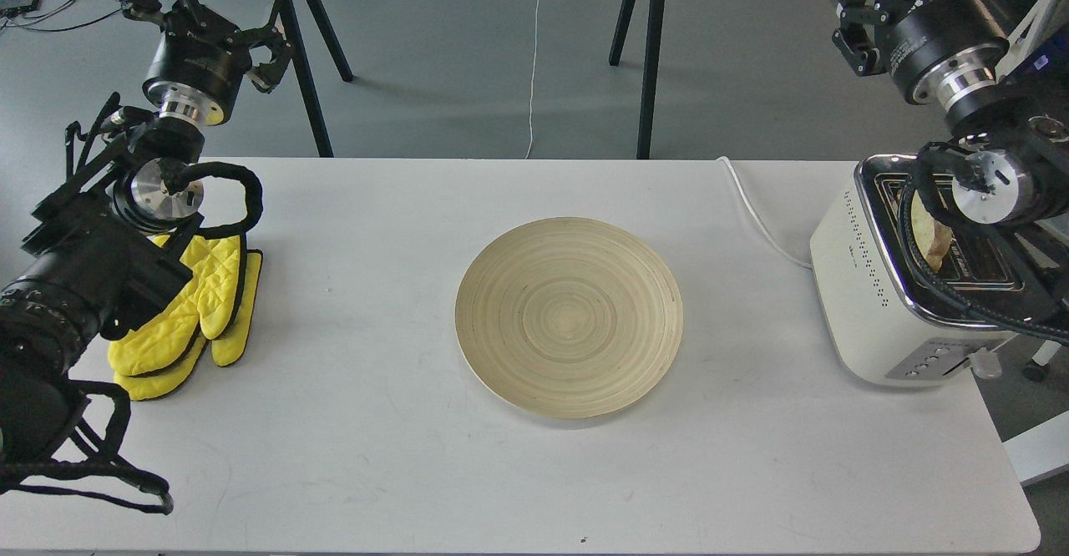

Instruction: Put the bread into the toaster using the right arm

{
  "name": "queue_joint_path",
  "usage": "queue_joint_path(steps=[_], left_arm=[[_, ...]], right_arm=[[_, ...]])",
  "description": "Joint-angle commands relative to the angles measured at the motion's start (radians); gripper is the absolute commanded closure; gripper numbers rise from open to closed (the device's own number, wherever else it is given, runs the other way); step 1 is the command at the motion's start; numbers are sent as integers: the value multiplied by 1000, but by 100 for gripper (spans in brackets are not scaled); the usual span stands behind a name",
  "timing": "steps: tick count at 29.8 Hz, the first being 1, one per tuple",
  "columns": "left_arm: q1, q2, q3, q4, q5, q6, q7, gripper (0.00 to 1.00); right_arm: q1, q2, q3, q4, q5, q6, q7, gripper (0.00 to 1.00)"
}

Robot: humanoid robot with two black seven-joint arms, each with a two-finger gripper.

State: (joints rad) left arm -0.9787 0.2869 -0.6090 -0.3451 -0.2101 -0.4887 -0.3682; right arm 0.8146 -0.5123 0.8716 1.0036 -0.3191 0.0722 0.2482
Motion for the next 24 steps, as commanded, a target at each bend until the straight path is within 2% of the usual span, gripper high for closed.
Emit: queue_joint_path(steps=[1, 4, 10, 24], left_arm=[[0, 0, 0, 0, 0, 0, 0, 0], [-2, 0, 0, 0, 0, 0, 0, 0], [0, 0, -2, 0, 0, 0, 0, 0], [0, 0, -3, 0, 0, 0, 0, 0]], right_arm=[[12, 90, 84, -213, 43, 194, -7, 1], [14, 135, 142, -312, 44, 264, -13, 1], [58, 176, 141, -408, 124, 278, -69, 1], [84, 193, 119, -401, 127, 273, -46, 1]])
